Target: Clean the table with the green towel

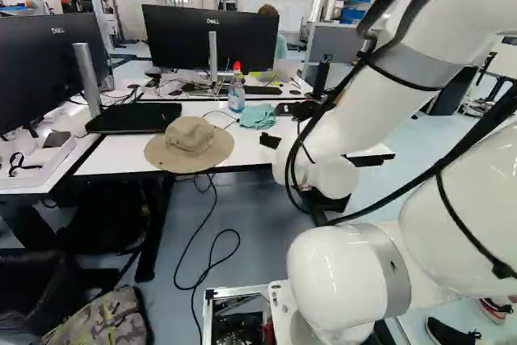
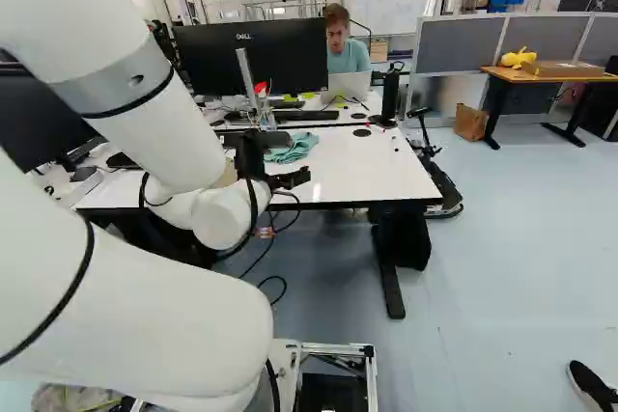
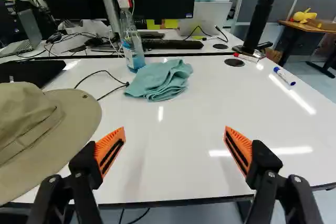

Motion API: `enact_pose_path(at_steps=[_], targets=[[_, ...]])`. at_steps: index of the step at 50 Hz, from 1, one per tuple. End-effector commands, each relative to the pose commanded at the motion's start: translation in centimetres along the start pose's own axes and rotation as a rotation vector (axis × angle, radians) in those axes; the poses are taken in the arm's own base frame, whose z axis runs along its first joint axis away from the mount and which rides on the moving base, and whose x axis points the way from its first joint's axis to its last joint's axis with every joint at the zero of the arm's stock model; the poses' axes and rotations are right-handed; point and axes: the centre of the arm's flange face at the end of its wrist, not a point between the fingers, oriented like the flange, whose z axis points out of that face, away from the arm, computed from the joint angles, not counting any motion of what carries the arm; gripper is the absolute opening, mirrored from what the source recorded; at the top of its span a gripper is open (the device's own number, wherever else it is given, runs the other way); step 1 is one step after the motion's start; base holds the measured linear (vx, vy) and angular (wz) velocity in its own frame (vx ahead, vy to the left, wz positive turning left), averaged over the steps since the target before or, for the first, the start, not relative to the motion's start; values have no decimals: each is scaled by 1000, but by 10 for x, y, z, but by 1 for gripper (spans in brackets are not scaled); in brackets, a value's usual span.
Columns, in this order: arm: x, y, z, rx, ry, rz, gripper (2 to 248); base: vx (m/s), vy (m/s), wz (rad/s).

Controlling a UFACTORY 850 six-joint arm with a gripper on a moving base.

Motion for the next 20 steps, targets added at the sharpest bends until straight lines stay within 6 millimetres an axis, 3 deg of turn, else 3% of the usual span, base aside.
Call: enact_pose_path(at_steps=[20], targets=[[0,0,0,1,1,0,247,0,0,0]])
